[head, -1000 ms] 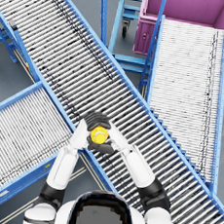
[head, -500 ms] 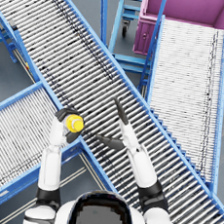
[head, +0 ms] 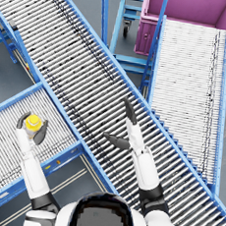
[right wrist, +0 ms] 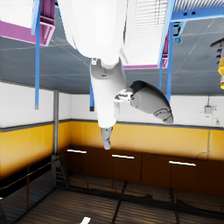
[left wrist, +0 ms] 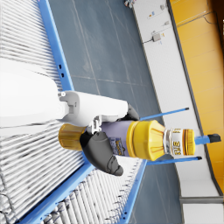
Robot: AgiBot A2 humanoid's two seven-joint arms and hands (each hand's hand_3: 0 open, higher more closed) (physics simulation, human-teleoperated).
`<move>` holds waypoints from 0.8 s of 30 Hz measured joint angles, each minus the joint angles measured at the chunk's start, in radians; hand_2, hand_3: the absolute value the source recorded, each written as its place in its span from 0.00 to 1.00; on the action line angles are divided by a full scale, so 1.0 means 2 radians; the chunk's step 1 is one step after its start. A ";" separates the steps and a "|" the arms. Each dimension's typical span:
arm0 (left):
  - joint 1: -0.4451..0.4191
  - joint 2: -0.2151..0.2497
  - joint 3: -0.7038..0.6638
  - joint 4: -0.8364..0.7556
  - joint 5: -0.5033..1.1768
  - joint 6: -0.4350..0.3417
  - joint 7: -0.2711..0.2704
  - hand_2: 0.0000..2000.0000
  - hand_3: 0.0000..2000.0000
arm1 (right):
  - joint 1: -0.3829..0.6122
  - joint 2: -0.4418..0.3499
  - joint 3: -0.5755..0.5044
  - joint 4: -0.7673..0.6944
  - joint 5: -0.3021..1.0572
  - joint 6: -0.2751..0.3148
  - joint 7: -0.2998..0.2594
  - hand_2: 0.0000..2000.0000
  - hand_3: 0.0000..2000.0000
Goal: Pick up the oil and place it on the left assembly line, put the cola on the right, and keep Sprite still
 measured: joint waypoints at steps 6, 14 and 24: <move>0.008 -0.013 -0.063 0.003 0.000 0.013 -0.001 0.00 0.00 | -0.003 -0.005 -0.007 0.003 0.000 0.000 0.000 0.00 0.00; 0.029 -0.054 -0.016 -0.069 0.000 0.015 -0.001 0.00 0.00 | 0.005 0.036 -0.017 0.015 0.000 0.000 0.000 0.00 0.00; 0.069 -0.086 0.108 -0.087 0.000 0.015 -0.001 0.00 0.00 | -0.008 0.033 -0.115 0.027 0.000 0.000 0.000 0.00 0.00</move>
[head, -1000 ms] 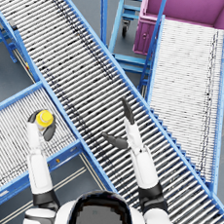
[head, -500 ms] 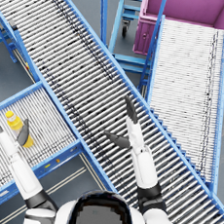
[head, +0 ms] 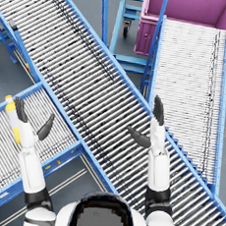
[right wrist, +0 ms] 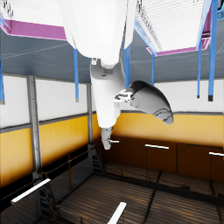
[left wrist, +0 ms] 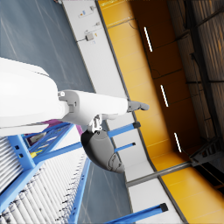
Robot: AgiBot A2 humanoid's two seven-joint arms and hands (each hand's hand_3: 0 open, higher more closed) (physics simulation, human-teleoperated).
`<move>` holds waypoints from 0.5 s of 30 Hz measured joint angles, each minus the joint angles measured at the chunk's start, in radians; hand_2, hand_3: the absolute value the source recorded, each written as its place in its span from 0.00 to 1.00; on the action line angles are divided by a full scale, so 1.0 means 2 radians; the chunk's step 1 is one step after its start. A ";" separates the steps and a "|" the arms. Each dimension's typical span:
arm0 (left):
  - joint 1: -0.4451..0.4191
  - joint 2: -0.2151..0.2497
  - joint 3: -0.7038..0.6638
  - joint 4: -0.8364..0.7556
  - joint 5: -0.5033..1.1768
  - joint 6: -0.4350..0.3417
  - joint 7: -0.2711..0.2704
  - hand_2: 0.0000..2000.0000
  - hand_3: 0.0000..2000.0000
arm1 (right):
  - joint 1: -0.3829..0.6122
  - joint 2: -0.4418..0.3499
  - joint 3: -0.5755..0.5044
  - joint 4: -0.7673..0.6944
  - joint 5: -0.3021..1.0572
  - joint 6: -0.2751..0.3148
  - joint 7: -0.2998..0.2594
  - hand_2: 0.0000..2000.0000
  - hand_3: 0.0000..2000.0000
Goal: Pick up the oil and place it on the left assembly line, put the cola on the right, and keep Sprite still
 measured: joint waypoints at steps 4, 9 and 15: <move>0.027 -0.005 0.051 0.003 0.000 0.000 0.000 0.00 0.00 | -0.003 -0.001 -0.042 0.006 0.000 0.000 0.000 0.00 0.00; 0.060 -0.004 0.102 0.013 0.000 0.000 0.000 0.00 0.00 | 0.000 -0.001 -0.088 0.009 0.000 0.000 0.000 0.00 0.00; 0.085 0.001 0.132 0.024 0.000 0.000 0.000 0.00 0.00 | -0.004 -0.001 -0.108 0.010 0.000 0.000 0.000 0.00 0.00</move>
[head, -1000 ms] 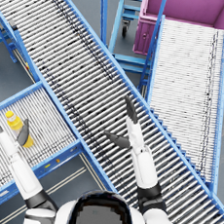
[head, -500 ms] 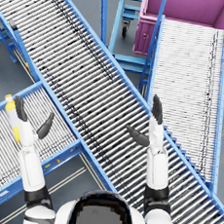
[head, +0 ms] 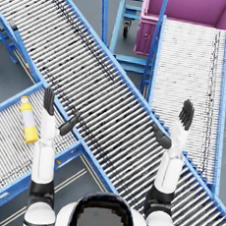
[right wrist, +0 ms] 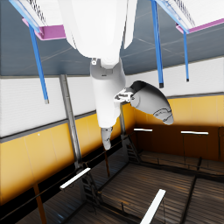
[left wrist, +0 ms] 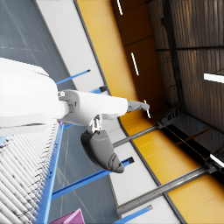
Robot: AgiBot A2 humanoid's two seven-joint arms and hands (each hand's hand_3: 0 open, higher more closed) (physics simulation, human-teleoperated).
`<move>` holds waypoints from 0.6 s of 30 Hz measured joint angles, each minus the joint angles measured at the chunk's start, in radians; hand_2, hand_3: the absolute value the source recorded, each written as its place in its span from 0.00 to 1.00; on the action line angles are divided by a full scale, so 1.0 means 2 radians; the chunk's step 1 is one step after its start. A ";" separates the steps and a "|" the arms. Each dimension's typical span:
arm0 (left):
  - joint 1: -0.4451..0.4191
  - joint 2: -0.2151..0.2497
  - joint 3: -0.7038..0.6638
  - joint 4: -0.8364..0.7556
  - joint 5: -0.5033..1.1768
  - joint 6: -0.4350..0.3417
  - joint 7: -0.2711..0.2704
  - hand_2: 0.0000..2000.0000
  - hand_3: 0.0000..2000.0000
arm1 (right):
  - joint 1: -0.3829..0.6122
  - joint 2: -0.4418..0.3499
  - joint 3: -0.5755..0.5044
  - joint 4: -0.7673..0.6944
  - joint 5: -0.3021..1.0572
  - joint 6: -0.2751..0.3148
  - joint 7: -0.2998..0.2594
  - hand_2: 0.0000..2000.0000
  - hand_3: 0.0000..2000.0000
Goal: Pick up the oil and place it on the left assembly line, put the cola on the right, and keep Sprite still
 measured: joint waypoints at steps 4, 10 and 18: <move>-0.014 -0.006 0.008 0.001 -0.037 0.004 0.004 0.00 0.00 | -0.016 0.012 0.014 -0.002 -0.015 0.004 -0.004 0.00 0.00; -0.034 -0.023 0.030 0.002 -0.133 0.016 0.016 0.00 0.00 | -0.048 0.044 0.049 -0.005 -0.053 0.016 -0.016 0.00 0.00; -0.061 -0.048 0.064 0.004 -0.274 0.033 0.032 0.00 0.00 | -0.092 0.090 0.099 -0.010 -0.108 0.032 -0.033 0.00 0.00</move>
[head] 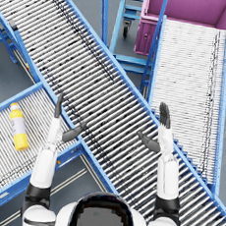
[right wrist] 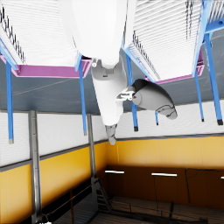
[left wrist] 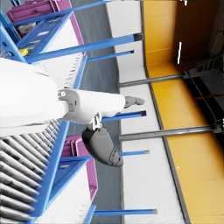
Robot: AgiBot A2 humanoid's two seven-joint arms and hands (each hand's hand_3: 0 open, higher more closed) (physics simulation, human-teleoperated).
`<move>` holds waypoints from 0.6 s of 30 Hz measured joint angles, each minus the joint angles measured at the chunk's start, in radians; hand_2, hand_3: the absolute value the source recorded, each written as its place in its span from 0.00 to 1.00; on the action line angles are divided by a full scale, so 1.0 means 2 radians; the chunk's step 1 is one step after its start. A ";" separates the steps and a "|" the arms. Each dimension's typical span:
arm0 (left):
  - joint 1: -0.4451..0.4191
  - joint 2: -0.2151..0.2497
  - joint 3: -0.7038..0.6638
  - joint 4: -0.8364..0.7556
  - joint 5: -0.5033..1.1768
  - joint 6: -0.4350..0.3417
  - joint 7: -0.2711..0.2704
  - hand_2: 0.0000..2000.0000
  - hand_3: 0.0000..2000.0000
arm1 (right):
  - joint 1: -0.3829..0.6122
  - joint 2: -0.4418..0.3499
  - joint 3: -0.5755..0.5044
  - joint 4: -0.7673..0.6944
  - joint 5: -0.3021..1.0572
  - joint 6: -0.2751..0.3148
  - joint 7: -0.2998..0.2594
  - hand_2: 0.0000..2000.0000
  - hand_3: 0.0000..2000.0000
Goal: Pick up the oil and place it on the left assembly line, put the cola on the right, and keep Sprite still
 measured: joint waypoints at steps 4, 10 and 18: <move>-0.014 -0.012 0.017 0.001 -0.071 0.008 0.008 0.00 0.00 | -0.022 0.023 0.025 -0.003 -0.028 0.008 -0.008 0.00 0.00; -0.027 -0.025 0.034 0.003 -0.144 0.017 0.017 0.00 0.00 | -0.045 0.047 0.051 -0.005 -0.056 0.017 -0.017 0.00 0.00; -0.029 -0.026 0.036 0.003 -0.151 0.018 0.018 0.00 0.00 | -0.047 0.049 0.054 -0.006 -0.059 0.018 -0.018 0.00 0.00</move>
